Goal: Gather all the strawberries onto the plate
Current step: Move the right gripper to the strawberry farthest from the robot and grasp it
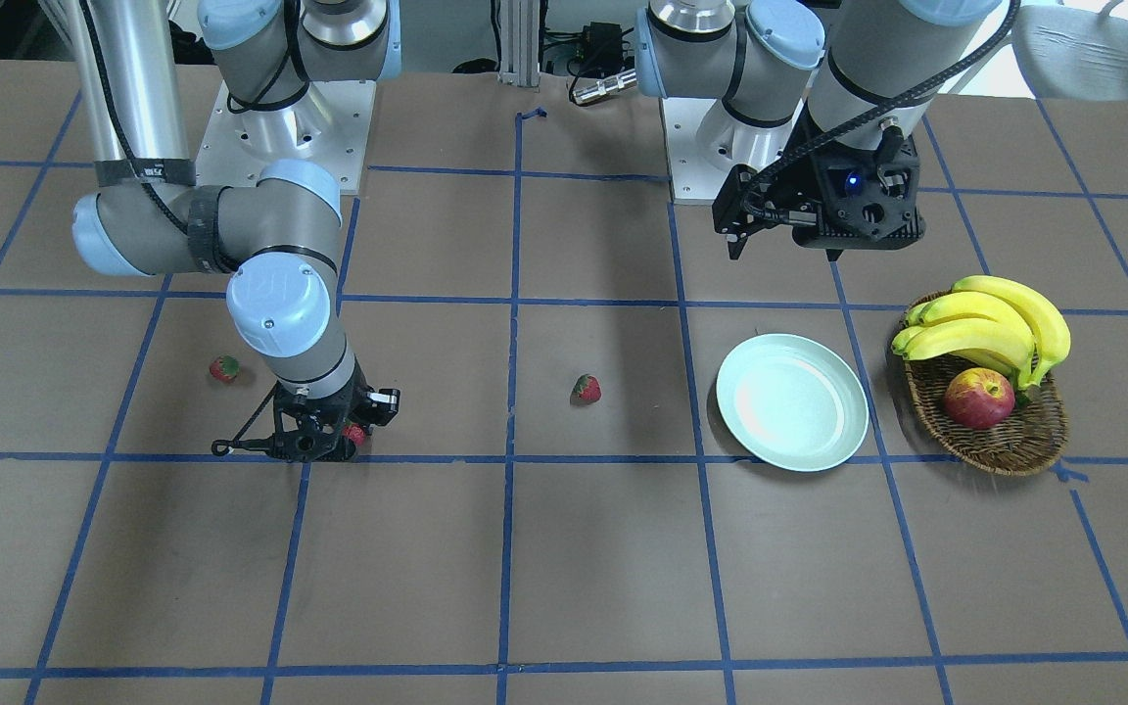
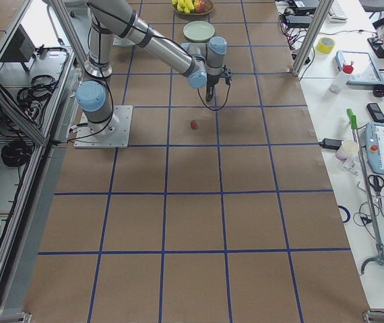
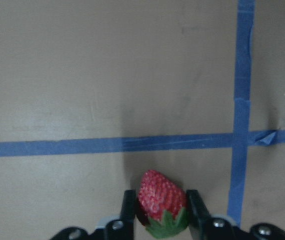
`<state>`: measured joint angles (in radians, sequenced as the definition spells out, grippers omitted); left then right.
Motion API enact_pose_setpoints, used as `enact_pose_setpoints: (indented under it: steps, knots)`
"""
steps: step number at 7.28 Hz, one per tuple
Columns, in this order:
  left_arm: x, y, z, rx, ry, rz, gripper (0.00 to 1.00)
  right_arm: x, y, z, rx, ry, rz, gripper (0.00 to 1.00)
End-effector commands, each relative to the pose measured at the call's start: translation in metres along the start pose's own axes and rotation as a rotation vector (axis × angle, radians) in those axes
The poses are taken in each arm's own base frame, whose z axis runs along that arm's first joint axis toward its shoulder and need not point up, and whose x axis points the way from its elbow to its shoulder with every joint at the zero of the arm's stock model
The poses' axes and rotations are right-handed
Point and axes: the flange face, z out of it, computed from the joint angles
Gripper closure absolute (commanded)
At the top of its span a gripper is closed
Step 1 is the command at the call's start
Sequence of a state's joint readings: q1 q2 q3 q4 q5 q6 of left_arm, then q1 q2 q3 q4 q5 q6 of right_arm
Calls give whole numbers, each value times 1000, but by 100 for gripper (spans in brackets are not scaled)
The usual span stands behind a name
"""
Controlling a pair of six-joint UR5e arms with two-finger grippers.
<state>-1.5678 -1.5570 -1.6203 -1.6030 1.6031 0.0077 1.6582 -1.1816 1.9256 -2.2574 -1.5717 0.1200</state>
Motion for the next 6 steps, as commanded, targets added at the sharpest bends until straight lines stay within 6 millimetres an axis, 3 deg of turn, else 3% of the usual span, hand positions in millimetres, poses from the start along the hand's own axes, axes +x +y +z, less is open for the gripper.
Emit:
enact_pose_setpoints:
  steps: [1,2,3,4,6]
  knots:
    - [0,0,1,-1,0,0,0,-15,-1,-12,11,-88,17,93]
    - [0,0,1,-3,0,0,0,-48,10,-17,-9,-209,54,93]
    - [0,0,1,-1,0,0,0,-95,29,-18,-55,-359,38,92]
    - [0,0,1,-3,0,0,0,-128,45,-21,-46,-402,8,92]
    - [0,0,1,-3,0,0,0,-171,70,-12,-37,-415,-58,90]
